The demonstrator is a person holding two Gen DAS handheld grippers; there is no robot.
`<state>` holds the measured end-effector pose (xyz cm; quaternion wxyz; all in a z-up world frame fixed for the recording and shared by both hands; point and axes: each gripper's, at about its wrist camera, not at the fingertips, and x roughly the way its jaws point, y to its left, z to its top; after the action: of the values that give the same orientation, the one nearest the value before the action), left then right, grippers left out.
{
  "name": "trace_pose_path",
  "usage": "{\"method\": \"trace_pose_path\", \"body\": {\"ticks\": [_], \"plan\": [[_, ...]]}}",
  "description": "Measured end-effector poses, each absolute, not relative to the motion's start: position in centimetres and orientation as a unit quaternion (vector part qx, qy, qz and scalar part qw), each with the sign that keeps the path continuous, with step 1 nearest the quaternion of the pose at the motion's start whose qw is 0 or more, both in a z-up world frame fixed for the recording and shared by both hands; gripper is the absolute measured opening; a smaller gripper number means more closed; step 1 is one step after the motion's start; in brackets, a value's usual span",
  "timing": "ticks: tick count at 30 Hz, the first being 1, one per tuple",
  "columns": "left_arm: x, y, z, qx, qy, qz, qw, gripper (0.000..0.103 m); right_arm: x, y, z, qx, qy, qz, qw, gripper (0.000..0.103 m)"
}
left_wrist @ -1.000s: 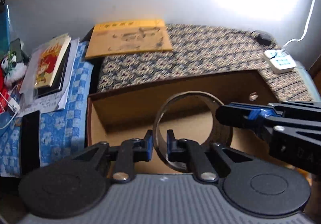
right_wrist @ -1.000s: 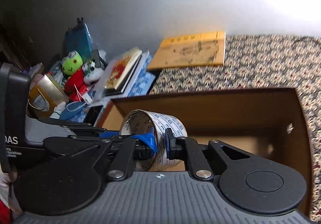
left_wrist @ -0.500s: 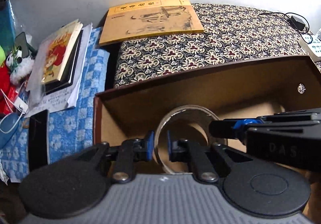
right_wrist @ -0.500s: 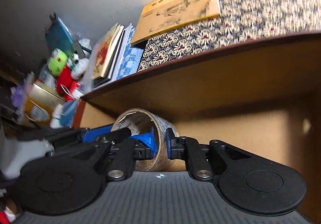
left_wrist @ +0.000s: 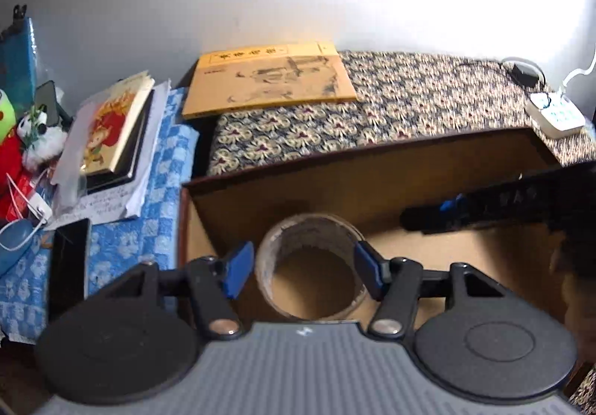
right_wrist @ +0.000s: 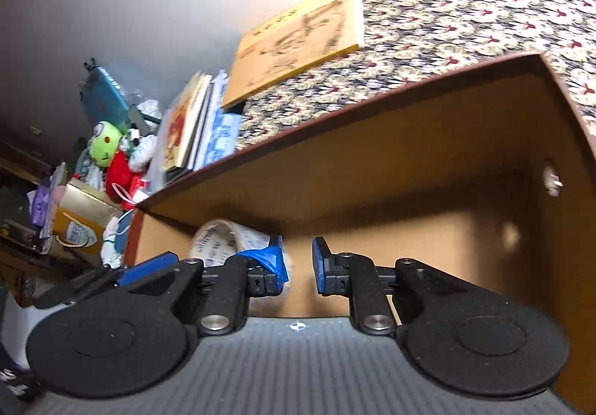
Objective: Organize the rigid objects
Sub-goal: 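Carry the packing-tape roll over the box wall into the box, then open the right gripper to drop the tape roll, then withdraw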
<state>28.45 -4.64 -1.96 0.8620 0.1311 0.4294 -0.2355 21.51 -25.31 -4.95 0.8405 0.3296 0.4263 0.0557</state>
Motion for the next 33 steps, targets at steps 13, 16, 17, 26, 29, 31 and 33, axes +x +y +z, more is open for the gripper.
{"method": "trace_pose_path", "body": {"ticks": [13, 16, 17, 26, 29, 31, 33], "plan": [[27.3, -7.0, -3.2, 0.170, 0.429, -0.232, 0.856, 0.063, 18.5, -27.3, -5.0, 0.342, 0.410, 0.013, 0.845, 0.003], [27.1, -7.4, -3.3, 0.177, 0.431, -0.227, 0.855, 0.063, 17.8, -26.6, -3.5, 0.318, 0.391, 0.008, 0.864, 0.003], [27.0, -7.4, -3.2, 0.179, 0.430, -0.222, 0.857, 0.063, 17.6, -26.4, -3.0, 0.310, 0.383, 0.006, 0.870, 0.003], [25.7, -6.7, -1.1, 0.173, 0.423, -0.195, 0.868, 0.066, 15.2, -24.1, -0.2, 0.262, 0.322, -0.021, 0.909, 0.004], [25.2, -6.3, -0.7, 0.168, 0.425, -0.183, 0.871, 0.066, 14.1, -23.1, 0.3, 0.243, 0.311, -0.028, 0.918, 0.005], [24.8, -6.1, -0.4, 0.166, 0.426, -0.175, 0.872, 0.066, 13.4, -22.6, 0.5, 0.229, 0.301, -0.035, 0.925, 0.006], [24.3, -5.7, -0.1, 0.162, 0.425, -0.169, 0.875, 0.067, 12.7, -22.2, 0.7, 0.223, 0.288, -0.044, 0.930, 0.008]]}}
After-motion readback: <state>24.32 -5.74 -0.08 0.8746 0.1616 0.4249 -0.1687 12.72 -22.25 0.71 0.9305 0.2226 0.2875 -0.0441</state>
